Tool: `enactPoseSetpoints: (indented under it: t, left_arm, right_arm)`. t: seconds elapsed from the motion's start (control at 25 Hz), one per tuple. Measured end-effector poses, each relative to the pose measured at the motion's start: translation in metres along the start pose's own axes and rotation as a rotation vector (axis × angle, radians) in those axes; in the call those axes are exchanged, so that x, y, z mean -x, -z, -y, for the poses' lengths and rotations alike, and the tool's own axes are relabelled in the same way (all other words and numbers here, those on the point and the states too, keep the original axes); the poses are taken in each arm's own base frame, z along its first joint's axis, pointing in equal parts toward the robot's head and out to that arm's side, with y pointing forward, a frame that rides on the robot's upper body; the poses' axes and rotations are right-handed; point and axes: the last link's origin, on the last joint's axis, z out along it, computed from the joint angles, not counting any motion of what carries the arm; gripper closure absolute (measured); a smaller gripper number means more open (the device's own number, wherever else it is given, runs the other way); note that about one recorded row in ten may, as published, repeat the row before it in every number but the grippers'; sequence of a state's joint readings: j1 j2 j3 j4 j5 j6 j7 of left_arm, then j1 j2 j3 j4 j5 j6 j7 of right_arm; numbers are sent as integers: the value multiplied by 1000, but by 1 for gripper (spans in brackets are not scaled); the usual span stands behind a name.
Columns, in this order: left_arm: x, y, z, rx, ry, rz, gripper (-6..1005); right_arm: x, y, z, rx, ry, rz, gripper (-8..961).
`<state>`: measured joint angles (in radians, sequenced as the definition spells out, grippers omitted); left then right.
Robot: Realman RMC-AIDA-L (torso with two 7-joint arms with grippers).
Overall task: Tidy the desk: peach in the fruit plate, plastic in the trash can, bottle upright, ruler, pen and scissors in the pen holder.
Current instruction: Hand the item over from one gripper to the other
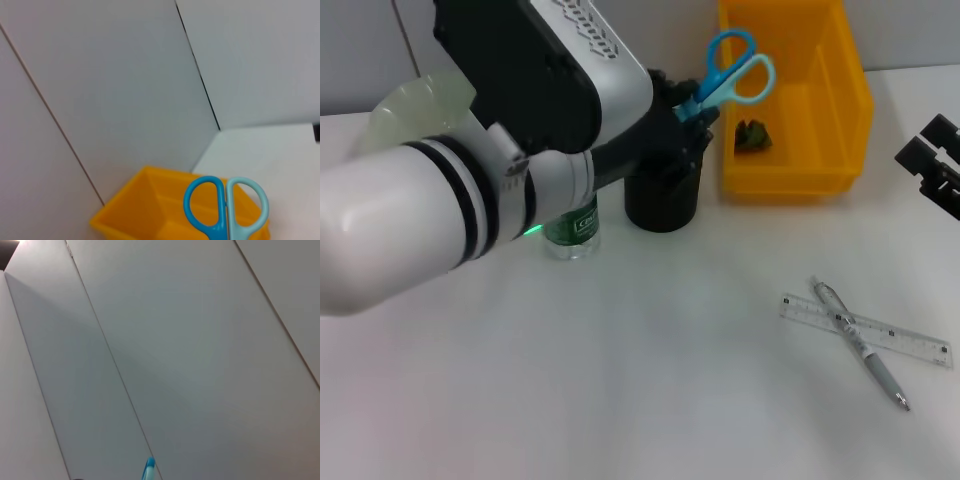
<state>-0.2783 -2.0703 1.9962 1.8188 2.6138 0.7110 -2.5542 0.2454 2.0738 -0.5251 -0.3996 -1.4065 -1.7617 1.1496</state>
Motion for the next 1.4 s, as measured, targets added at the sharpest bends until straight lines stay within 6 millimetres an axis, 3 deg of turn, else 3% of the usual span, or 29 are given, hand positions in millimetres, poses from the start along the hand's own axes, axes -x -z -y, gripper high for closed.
enactPoseSetpoints:
  t: [0.52,0.8,0.84,1.12,1.4]
  left_arm:
    - [2,-24,-14,-137,65,-281,771]
    - [4,-27,-19,-192,93,-382,772]
    - [10,-38,-23,-195,118,-431,772]
    - [17,-45,-23,-174,149,-416,772]
    - [23,-43,-29,-169,121,-403,772]
  right_arm:
    - [-3,-3,-1,5,-1,-1,111]
    - [-4,-1,-1,1,-4,-4,110]
    - [-3,0,-2,1,-4,-4,110]
    - [-2,1,-4,17,8,9,110]
    - [12,-10,-12,99,52,103,110]
